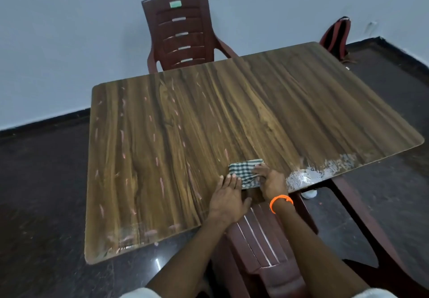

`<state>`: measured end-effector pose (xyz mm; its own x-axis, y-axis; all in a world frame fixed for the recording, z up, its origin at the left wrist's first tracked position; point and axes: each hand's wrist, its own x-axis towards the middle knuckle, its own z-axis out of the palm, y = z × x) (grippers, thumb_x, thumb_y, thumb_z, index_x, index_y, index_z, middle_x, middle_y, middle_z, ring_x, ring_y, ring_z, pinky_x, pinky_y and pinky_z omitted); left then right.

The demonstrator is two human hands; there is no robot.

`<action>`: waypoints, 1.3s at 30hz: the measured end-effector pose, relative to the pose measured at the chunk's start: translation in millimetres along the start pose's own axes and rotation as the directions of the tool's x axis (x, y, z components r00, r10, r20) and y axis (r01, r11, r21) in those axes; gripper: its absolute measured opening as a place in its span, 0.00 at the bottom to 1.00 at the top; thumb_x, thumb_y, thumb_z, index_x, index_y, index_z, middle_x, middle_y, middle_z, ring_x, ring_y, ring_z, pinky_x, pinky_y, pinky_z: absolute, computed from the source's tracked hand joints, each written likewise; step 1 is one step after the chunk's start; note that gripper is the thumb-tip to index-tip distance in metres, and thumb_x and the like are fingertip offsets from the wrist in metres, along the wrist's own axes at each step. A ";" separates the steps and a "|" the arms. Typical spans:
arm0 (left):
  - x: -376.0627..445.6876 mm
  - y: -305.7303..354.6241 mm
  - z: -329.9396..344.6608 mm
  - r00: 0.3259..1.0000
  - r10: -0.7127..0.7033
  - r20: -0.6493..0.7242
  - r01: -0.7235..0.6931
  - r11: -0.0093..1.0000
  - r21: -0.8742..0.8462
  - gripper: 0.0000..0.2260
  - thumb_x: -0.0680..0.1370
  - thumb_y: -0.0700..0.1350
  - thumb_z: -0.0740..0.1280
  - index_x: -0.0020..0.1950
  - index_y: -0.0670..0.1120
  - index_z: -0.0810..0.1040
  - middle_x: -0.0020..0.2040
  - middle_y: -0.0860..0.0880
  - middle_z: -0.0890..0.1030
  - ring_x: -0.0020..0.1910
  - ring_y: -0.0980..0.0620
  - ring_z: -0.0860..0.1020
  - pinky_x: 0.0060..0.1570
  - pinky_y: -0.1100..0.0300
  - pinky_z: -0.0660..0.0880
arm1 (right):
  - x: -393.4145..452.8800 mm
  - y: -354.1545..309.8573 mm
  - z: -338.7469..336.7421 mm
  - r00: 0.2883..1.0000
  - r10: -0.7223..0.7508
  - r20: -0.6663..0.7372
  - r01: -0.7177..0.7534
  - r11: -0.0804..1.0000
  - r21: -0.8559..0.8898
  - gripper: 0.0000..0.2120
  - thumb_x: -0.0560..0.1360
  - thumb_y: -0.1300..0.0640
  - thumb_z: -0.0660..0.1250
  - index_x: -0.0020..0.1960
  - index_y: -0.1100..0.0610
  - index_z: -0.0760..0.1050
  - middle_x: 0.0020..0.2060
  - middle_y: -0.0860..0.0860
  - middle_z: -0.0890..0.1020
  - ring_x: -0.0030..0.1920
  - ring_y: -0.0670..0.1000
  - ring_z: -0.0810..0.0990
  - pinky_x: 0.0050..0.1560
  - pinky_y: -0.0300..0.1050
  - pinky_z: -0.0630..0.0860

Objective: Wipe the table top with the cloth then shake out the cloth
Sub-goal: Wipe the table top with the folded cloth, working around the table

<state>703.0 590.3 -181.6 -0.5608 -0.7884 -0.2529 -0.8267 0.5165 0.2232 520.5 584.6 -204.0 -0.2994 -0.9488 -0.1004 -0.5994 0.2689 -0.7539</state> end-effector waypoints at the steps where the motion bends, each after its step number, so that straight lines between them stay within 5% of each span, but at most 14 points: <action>1: 15.0 -4.9 -3.2 1.000 0.005 -0.021 -0.005 1.000 -0.001 0.46 0.71 0.65 0.36 0.81 0.39 0.57 0.81 0.40 0.60 0.81 0.44 0.55 0.79 0.47 0.42 | 12.6 -3.6 1.0 0.999 0.003 -0.034 -0.002 1.000 0.015 0.20 0.67 0.75 0.65 0.49 0.56 0.84 0.56 0.53 0.82 0.60 0.41 0.75 0.55 0.18 0.61; 6: 61.5 -49.6 -13.4 0.995 0.010 -0.104 -0.011 1.000 -0.012 0.37 0.79 0.63 0.42 0.78 0.40 0.66 0.77 0.41 0.69 0.78 0.45 0.63 0.80 0.46 0.48 | 70.8 -28.5 14.9 0.996 -0.070 -0.046 0.074 0.994 0.084 0.20 0.67 0.76 0.63 0.50 0.57 0.83 0.58 0.56 0.80 0.63 0.46 0.75 0.63 0.33 0.69; 9: 50.3 -78.6 -10.4 0.993 0.009 -0.119 -0.009 1.000 0.003 0.33 0.83 0.62 0.48 0.77 0.41 0.69 0.76 0.41 0.70 0.78 0.44 0.65 0.78 0.44 0.54 | 82.4 -51.8 32.7 0.996 -0.078 0.039 0.073 0.991 0.113 0.19 0.69 0.78 0.62 0.52 0.64 0.82 0.59 0.58 0.79 0.64 0.46 0.73 0.61 0.25 0.64; 11: 31.0 -85.3 -6.3 0.990 -0.004 -0.142 0.001 1.000 -0.018 0.31 0.83 0.62 0.53 0.75 0.40 0.71 0.74 0.40 0.72 0.77 0.43 0.66 0.77 0.44 0.55 | 75.1 -58.2 43.5 0.991 -0.092 0.099 0.074 0.982 0.173 0.17 0.70 0.77 0.63 0.54 0.65 0.81 0.61 0.59 0.78 0.63 0.42 0.73 0.63 0.32 0.68; 14: 2.9 -77.2 -0.5 0.988 -0.064 -0.143 0.053 0.996 -0.077 0.31 0.82 0.62 0.56 0.73 0.39 0.74 0.73 0.41 0.74 0.76 0.43 0.68 0.76 0.46 0.55 | 50.5 -50.8 49.6 0.974 -0.159 0.160 0.138 0.981 0.138 0.18 0.73 0.70 0.64 0.59 0.56 0.80 0.62 0.45 0.78 0.69 0.46 0.69 0.69 0.47 0.66; 19: 1.6 -47.5 -1.4 0.993 -0.054 -0.103 0.037 0.986 -0.161 0.29 0.79 0.59 0.60 0.70 0.38 0.76 0.71 0.40 0.76 0.75 0.43 0.68 0.75 0.47 0.55 | 16.3 -30.1 27.6 0.971 -0.226 0.082 0.228 0.973 -0.021 0.22 0.66 0.72 0.64 0.56 0.56 0.81 0.62 0.51 0.79 0.69 0.48 0.69 0.65 0.33 0.66; 23: 29.7 -32.4 -10.1 0.995 0.007 -0.104 -0.032 0.972 -0.232 0.33 0.78 0.56 0.59 0.79 0.39 0.64 0.80 0.41 0.63 0.81 0.46 0.56 0.77 0.50 0.48 | 36.3 -23.4 10.6 0.994 -0.102 -0.044 0.098 0.992 -0.081 0.27 0.66 0.78 0.65 0.56 0.53 0.81 0.60 0.44 0.78 0.67 0.43 0.70 0.60 0.23 0.63; 25: 51.0 -34.5 -19.4 0.995 0.013 -0.101 -0.036 0.972 -0.231 0.35 0.78 0.57 0.56 0.80 0.38 0.60 0.81 0.40 0.60 0.81 0.45 0.54 0.79 0.49 0.47 | 61.3 -29.4 7.6 0.993 -0.089 -0.079 0.081 0.992 -0.096 0.26 0.68 0.75 0.65 0.58 0.50 0.80 0.61 0.43 0.78 0.66 0.39 0.69 0.61 0.27 0.66; 29: 92.1 -62.3 -36.4 0.993 0.004 -0.116 -0.017 0.994 -0.105 0.34 0.78 0.58 0.53 0.76 0.36 0.68 0.76 0.38 0.69 0.78 0.42 0.63 0.80 0.45 0.51 | 106.9 -42.0 22.3 0.985 -0.170 0.012 0.170 0.974 -0.148 0.28 0.67 0.75 0.63 0.61 0.53 0.79 0.65 0.50 0.75 0.70 0.47 0.68 0.69 0.42 0.64; 35: 79.9 -103.1 -45.0 0.997 -0.037 -0.067 0.037 0.999 0.000 0.35 0.79 0.58 0.51 0.75 0.34 0.68 0.75 0.35 0.70 0.78 0.41 0.63 0.78 0.44 0.50 | 110.1 -68.7 64.8 0.974 -0.184 0.128 0.206 0.962 -0.180 0.22 0.73 0.58 0.56 0.65 0.54 0.76 0.68 0.51 0.72 0.72 0.49 0.63 0.71 0.44 0.63; 39: 48.1 -90.5 -31.5 0.997 -0.066 -0.029 0.065 0.997 -0.049 0.34 0.78 0.59 0.58 0.72 0.33 0.72 0.72 0.34 0.73 0.76 0.39 0.67 0.76 0.44 0.52 | 72.5 -64.1 60.4 0.955 -0.252 0.154 0.278 0.942 -0.187 0.23 0.71 0.67 0.68 0.65 0.53 0.76 0.67 0.48 0.73 0.72 0.44 0.62 0.70 0.36 0.60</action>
<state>752.2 495.0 -184.3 -0.5032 -0.8304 -0.2395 -0.8581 0.4473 0.2519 582.0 488.6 -202.2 -0.0208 -0.9998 -0.0065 -0.7868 0.0204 -0.6168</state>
